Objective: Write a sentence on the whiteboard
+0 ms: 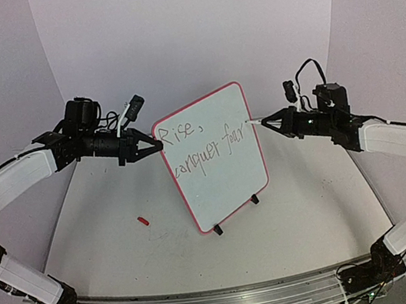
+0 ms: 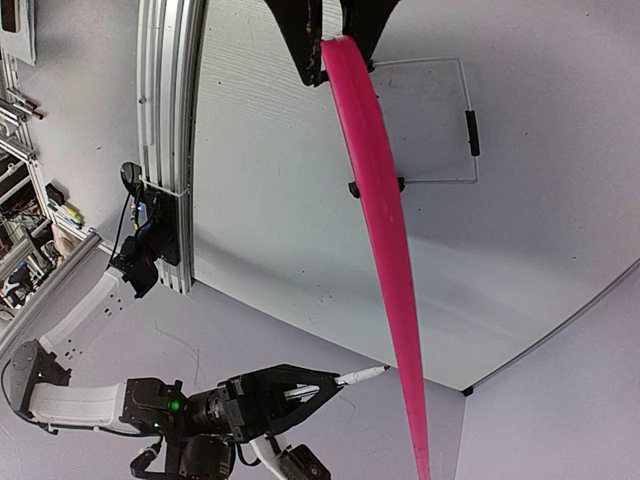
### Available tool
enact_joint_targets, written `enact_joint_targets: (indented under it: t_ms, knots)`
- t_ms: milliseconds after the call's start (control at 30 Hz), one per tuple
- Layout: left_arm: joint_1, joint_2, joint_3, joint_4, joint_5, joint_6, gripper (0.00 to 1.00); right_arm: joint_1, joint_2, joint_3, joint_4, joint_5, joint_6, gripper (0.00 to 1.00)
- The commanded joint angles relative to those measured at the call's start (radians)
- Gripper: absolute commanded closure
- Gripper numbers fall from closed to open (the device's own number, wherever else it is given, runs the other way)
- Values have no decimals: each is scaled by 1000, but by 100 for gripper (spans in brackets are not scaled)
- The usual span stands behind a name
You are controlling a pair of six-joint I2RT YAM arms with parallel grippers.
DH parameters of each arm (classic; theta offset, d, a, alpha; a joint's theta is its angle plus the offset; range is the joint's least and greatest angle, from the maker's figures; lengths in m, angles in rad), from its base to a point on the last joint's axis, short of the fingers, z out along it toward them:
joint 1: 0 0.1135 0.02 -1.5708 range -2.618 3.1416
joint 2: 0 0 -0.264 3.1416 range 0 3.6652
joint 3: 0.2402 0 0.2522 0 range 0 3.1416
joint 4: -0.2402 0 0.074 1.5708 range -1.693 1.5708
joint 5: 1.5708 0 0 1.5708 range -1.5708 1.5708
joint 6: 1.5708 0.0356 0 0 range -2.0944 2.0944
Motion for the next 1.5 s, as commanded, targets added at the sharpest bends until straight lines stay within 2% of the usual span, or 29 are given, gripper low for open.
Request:
enact_joint_targets:
  t_ms: [0, 733, 1100, 1467]
  knots:
    - [-44, 45, -28, -181, -4, 58, 100, -3, 18, 34, 32, 8, 0, 100]
    - [-46, 43, -28, -180, -4, 58, 100, -5, 69, 48, -29, -60, -41, 100]
    - [-49, 45, -28, -180, -5, 58, 100, -5, 33, 29, -47, 34, -40, 100]
    - [-50, 45, -28, -180, -6, 58, 100, -4, 20, 11, -57, 56, -40, 100]
